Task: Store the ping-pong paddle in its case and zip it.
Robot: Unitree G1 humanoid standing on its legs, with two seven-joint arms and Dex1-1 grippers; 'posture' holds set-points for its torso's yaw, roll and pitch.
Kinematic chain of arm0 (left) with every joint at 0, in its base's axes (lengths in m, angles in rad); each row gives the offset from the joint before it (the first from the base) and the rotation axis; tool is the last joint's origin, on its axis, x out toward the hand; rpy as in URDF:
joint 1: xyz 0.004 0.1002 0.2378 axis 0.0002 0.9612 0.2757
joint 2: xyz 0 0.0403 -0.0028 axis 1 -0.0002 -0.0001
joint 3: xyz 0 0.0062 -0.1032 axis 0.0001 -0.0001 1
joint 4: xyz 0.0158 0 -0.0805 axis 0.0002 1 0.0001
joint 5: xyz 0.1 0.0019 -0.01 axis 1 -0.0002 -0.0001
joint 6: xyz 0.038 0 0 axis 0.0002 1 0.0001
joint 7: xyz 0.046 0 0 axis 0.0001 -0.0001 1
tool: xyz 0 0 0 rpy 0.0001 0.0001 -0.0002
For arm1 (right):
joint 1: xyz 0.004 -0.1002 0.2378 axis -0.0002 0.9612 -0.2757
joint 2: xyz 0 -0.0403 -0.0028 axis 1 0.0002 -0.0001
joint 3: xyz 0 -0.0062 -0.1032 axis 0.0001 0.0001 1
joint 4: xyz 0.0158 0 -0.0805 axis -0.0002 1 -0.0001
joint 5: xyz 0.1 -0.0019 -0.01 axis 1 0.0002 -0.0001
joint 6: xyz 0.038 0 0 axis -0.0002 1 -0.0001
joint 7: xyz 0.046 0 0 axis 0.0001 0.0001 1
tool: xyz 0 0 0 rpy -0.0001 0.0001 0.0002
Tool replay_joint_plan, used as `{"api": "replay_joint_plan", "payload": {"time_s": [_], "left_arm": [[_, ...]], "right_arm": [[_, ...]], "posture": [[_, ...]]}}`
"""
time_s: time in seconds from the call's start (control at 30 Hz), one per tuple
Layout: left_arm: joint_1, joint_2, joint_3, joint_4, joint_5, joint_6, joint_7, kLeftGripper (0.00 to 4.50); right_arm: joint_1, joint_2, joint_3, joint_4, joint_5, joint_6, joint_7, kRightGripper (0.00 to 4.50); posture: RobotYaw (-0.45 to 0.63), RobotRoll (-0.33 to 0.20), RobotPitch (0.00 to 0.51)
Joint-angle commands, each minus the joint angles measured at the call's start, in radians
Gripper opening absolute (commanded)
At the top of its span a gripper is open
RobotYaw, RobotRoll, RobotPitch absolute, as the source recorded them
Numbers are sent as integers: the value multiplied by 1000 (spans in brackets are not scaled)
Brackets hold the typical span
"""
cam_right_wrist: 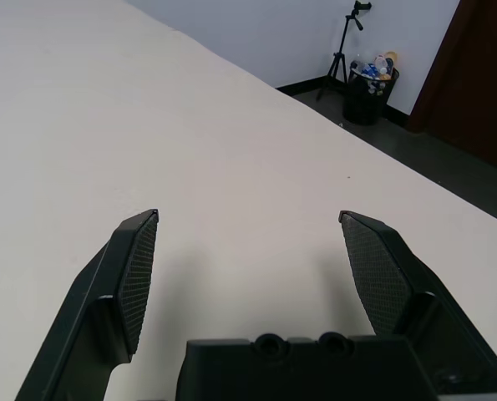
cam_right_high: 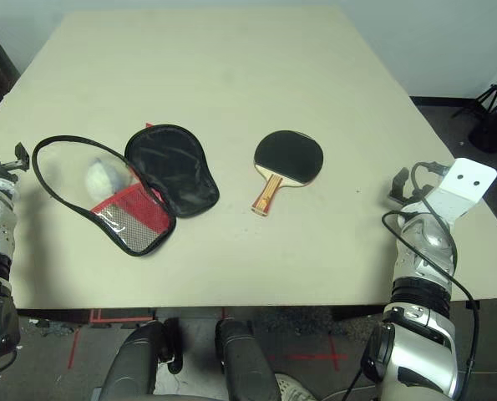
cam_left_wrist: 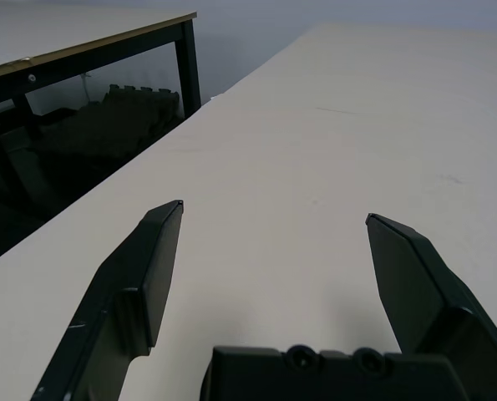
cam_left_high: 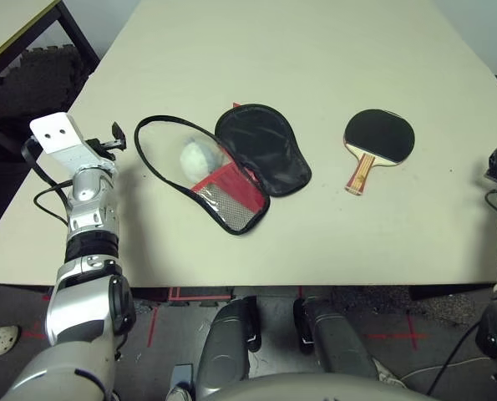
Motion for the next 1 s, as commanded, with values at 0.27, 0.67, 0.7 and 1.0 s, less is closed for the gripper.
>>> {"api": "replay_joint_plan", "payload": {"time_s": [0.27, 0.67, 0.7, 1.0], "left_arm": [[12, 29, -1, -61, -10, 49, -55, 4500], [-206, 290, -102, -289, -53, 425, -415, 4500], [-248, 289, -129, -281, -45, 444, -446, 4500], [-471, 77, -292, -156, -9, 418, -628, 4500]], "right_arm": [[87, -29, 19, -255, 33, 217, 56, 4475], [41, 53, 47, -921, 217, 1086, -97, 4475], [1, 92, 38, -945, 220, 1170, -136, 4475], [-251, 451, -24, -1016, 75, 1607, -361, 4475]], "posture": [[-156, 0, 210], [-122, 0, 208], [-128, 0, 202], [-202, 0, 171]]}}
